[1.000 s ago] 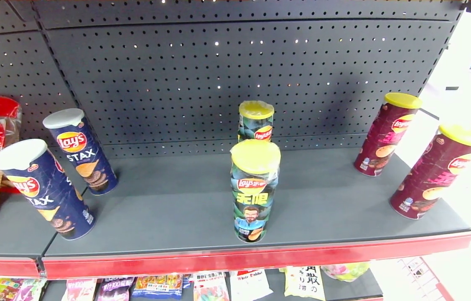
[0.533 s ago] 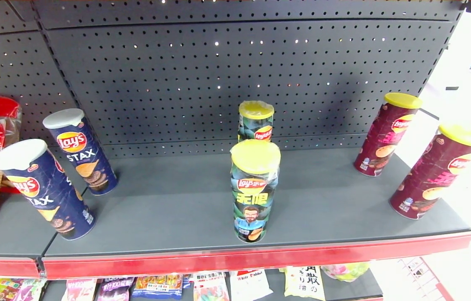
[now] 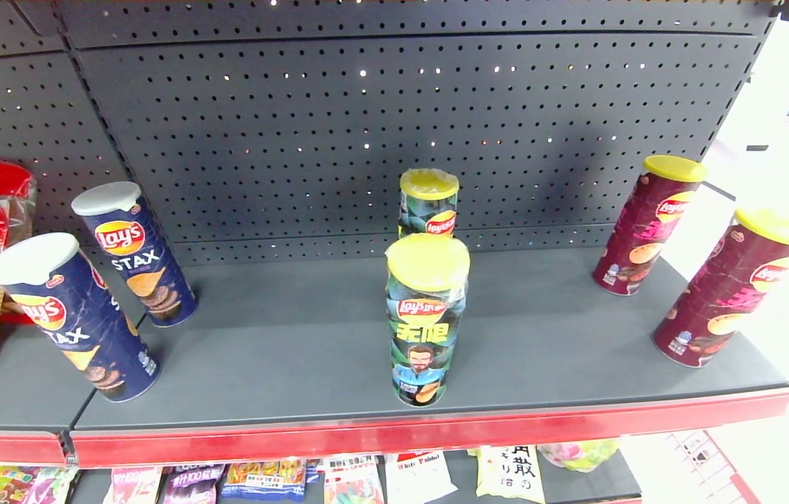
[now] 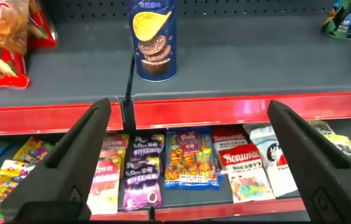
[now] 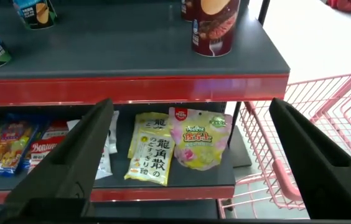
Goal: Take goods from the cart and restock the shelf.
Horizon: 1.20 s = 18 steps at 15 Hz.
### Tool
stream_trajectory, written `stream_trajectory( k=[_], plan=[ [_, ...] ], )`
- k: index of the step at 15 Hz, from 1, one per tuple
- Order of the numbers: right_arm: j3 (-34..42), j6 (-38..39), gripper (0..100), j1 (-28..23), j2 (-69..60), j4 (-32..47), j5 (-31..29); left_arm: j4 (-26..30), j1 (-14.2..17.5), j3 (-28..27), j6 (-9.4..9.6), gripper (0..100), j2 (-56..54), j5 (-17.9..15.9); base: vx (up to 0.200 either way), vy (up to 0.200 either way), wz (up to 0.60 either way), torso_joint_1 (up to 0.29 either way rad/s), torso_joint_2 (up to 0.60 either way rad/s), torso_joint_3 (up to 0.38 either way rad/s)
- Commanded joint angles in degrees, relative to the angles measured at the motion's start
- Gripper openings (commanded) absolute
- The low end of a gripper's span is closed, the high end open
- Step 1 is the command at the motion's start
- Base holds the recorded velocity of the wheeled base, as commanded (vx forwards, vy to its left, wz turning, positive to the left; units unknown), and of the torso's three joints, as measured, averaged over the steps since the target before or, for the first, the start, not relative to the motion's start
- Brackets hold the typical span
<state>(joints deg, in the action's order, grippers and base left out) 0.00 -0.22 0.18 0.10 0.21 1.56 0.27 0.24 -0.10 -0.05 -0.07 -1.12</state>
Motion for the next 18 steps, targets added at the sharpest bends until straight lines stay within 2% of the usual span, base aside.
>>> stream_trajectory(
  k=[1, 2, 14, 16, 18],
  plan=[
    [0.0, 0.0, 100, 0.1, -0.1, 0.1, 0.0, 0.0, 0.0, 0.0, 0.05, 100, 0.1, 0.0, 0.0, 0.0, 0.6, 0.002, 0.01, 0.002],
    [0.0, 0.0, 100, 0.1, -0.1, 0.0, 0.0, 0.0, 0.0, 0.0, 0.05, 100, 0.1, 0.0, 0.0, 0.0, 0.6, 0.002, 0.0, -0.002],
    [0.0, -0.1, 100, 0.0, -0.1, 0.0, 0.0, 0.0, 0.0, 0.0, 0.05, 100, 0.1, 0.0, 0.0, 0.0, 0.0, 0.0, 0.0, 0.0],
    [0.0, -0.1, 100, 0.0, -0.1, 0.0, 0.0, 0.0, 0.0, 0.0, 0.05, 100, 0.1, 0.0, 0.0, 0.0, -0.6, 0.002, 0.0, 0.002],
    [0.0, -0.1, 100, 0.0, -0.1, 0.0, 0.0, 0.0, 0.1, 0.0, 0.05, 100, 0.1, 0.0, 0.0, 0.0, 0.0, 0.0, 0.0, 0.0]
  ],
)
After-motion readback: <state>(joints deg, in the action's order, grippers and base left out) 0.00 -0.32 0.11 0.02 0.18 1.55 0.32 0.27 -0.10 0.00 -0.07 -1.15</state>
